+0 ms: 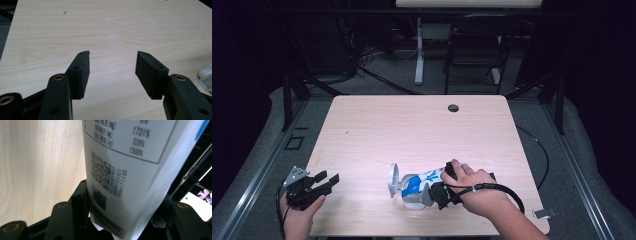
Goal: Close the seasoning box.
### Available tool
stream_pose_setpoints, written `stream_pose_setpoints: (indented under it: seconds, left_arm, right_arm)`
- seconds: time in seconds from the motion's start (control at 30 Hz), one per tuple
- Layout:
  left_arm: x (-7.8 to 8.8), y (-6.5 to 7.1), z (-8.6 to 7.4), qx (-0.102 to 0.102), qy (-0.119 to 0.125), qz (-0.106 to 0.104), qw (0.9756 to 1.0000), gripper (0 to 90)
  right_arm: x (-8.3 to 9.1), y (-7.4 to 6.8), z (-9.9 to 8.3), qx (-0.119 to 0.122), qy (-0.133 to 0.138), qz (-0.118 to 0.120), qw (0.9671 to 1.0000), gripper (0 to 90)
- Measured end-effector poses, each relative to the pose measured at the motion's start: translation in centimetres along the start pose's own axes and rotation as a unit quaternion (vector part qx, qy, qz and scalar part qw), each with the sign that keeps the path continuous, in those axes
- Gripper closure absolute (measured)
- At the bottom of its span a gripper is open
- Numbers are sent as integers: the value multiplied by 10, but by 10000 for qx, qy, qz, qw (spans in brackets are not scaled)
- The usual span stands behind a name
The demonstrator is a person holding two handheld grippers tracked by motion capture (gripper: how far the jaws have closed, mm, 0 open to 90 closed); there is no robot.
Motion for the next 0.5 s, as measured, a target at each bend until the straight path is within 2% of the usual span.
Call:
stream_pose_setpoints:
  seconds: [0.5]
  left_arm:
    - [0, 0, 0, -1, 1, 0, 10000, 457]
  right_arm:
    - [2, 1, 0, 78, -86, -42, 9999, 451]
Point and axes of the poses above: each handheld gripper's, and its own axes: x roughly backward along the jaws, z roughly out of its top, y roughly to its right, the point moved 6 cm from there along -x, roughly forward along the jaws, and after that the axes turned 6 degrees about z, right-handed, at the moved point
